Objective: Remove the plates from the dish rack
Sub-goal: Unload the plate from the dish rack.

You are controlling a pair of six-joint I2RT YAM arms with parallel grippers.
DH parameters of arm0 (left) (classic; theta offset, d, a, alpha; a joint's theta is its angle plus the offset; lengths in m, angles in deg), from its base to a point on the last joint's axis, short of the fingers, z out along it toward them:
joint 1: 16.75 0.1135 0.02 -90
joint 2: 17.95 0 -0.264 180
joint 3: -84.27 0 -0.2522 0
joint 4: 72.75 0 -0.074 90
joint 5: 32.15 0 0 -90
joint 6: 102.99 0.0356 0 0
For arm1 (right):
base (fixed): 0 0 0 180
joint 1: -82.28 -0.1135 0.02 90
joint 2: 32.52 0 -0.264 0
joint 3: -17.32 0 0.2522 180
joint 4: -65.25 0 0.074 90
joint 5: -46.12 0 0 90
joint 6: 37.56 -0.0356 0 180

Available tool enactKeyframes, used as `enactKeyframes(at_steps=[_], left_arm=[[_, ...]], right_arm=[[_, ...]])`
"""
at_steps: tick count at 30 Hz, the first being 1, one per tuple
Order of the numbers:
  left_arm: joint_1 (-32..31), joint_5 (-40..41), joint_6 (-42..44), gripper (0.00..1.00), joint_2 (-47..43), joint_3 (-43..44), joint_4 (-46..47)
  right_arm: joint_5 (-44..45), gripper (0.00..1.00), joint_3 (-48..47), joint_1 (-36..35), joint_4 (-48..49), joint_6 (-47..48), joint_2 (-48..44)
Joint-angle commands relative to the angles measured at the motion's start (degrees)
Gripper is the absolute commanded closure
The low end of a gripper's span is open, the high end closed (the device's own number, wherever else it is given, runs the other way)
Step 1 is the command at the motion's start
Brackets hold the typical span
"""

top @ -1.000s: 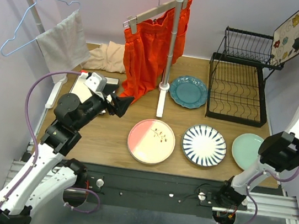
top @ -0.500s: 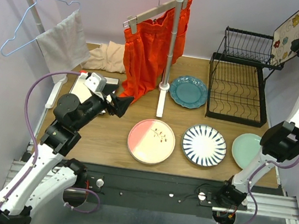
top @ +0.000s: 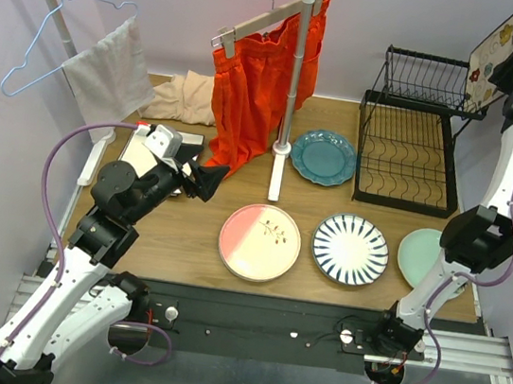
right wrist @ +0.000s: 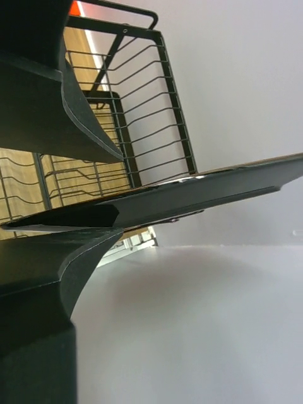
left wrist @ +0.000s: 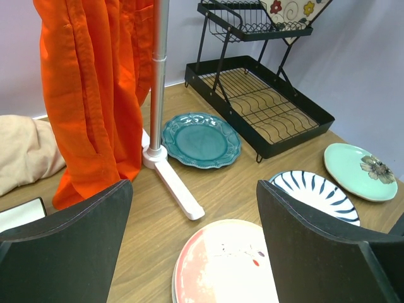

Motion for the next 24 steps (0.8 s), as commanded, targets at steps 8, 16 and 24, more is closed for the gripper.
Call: enactKeyframes(at_steps=[8,16,24], left_arm=[[-0.1,-1.5,0.0,0.11,0.7,-0.5,1.4],[-0.1,-1.7,0.2,0.12,1.3,-0.5,1.3],[-0.1,-2.1,0.0,0.12,1.8,-0.5,1.4]], right_arm=[[7.5,0.52,-3.8,-1.5,0.8,5.6,4.1],[10.9,0.61,-5.8,-2.2,1.0,10.9,5.8],[8.1,0.81,-7.2,-2.2,1.5,13.0,5.1]])
